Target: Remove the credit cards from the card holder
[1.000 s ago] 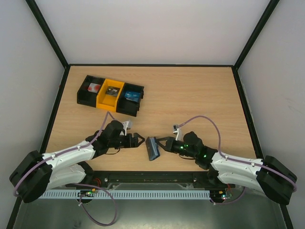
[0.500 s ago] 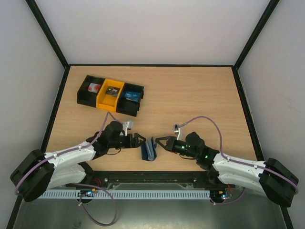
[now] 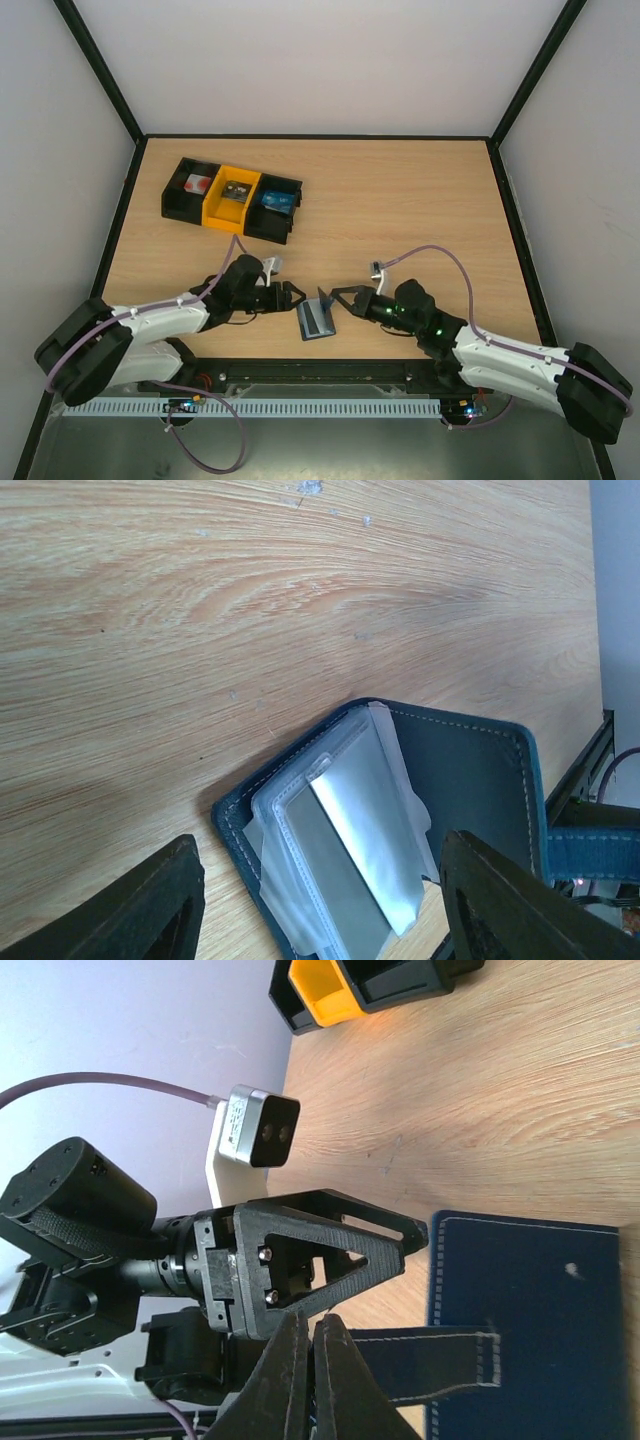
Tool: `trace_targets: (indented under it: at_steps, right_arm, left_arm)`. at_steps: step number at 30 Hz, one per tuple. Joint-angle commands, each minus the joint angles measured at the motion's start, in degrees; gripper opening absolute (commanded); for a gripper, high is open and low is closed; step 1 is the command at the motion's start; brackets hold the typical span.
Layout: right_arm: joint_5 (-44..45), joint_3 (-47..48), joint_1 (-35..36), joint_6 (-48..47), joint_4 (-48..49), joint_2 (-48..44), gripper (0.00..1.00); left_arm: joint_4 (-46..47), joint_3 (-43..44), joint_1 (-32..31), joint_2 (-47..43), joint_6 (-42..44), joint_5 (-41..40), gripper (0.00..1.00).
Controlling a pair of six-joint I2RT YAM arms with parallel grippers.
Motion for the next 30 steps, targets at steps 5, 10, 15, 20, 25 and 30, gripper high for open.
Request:
trace_targets:
  at_steps: [5, 10, 15, 20, 25, 30]
  right_arm:
    - [10.3, -1.6, 0.1, -2.6, -14.7, -4.9, 0.02]
    - [18.8, -2.6, 0.1, -2.2, -26.5, -10.4, 0.02]
    - [24.2, -4.5, 0.1, -0.8, -32.9, -15.0, 0.02]
    - [26.1, -6.8, 0.0, 1.3, -34.7, -17.1, 0.02]
    - [28.3, -7.5, 0.1, 2.7, -37.0, -16.5, 0.02]
    - [29.9, -7.7, 0.0, 3.3, -38.2, -16.6, 0.02]
  left_arm:
    - [1.1, -0.4, -0.7, 1.8, -0.1, -0.5, 0.65]
    - [0.6, 0.1, -1.5, 2.9, 0.1, -1.6, 0.63]
    - [0.3, 1.1, -2.6, 5.0, 0.6, -2.3, 0.61]
    - [1.6, 1.9, -3.9, 8.2, 0.5, -2.2, 0.61]
    - [2.3, 2.4, -4.4, 9.8, 0.5, -2.0, 0.59]
    - [3.0, 2.4, -4.8, 10.4, 0.2, -1.6, 0.57]
